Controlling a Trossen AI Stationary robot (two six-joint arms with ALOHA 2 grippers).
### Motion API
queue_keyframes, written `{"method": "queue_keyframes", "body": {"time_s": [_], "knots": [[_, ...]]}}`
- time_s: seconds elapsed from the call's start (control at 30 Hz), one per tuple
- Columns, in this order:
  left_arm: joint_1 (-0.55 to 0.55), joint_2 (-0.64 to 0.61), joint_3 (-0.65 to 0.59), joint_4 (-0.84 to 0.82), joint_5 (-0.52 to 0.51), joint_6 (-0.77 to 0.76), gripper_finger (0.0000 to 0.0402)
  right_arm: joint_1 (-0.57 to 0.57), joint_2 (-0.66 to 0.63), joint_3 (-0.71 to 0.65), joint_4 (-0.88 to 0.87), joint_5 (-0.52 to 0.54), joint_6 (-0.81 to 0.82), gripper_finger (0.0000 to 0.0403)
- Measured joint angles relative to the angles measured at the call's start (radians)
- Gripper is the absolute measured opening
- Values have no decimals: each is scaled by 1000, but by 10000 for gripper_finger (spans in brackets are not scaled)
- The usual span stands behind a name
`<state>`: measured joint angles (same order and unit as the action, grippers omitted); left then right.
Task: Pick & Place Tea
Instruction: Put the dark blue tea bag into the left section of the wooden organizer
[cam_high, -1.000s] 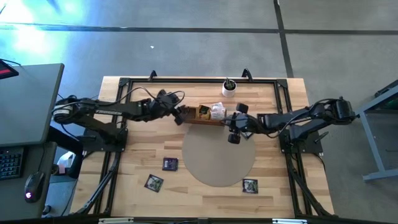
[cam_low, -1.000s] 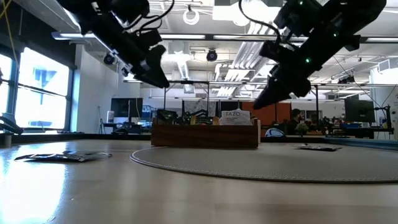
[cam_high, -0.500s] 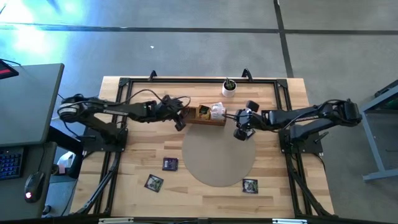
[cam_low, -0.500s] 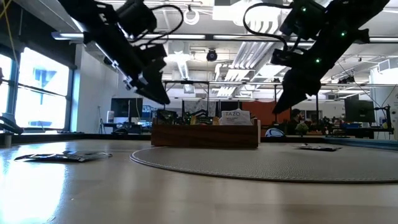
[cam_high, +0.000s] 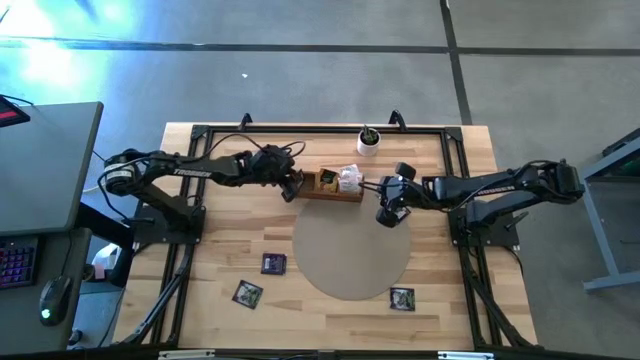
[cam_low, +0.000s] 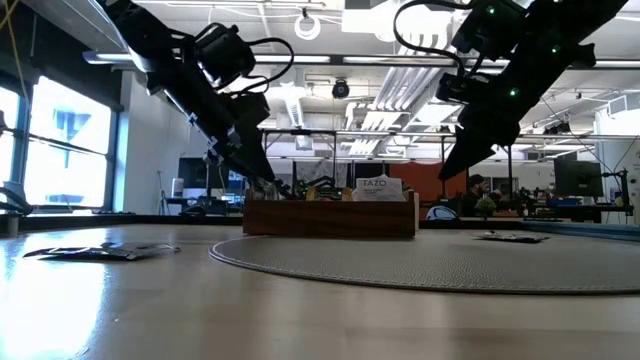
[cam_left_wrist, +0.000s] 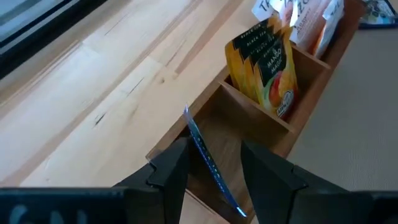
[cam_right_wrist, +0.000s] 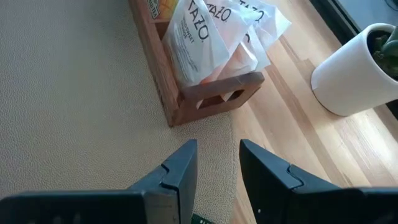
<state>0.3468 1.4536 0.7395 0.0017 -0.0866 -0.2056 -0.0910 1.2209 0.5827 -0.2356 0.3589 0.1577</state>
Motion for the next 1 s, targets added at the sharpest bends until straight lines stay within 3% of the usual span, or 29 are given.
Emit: {"method": "queue_keyframes", "body": {"time_s": [0.2, 0.5, 0.67, 0.8, 1.0], "knots": [[0, 0, 0, -3, -1, -9, 129, 0, 0, 0, 0, 0, 0, 116], [0, 0, 0, -4, 55, -9, 8, 0, 0, 0, 0, -5, 0, 116], [0, 0, 0, -2, 70, -3, 4, 0, 0, 0, 0, -29, 0, 116], [0, -7, 6, 11, 51, 102, 2, 0, 0, 0, 1, -32, 0, 116], [0, -7, 118, -109, 77, 223, 1, 0, 0, 0, 23, -33, 0, 116]]}}
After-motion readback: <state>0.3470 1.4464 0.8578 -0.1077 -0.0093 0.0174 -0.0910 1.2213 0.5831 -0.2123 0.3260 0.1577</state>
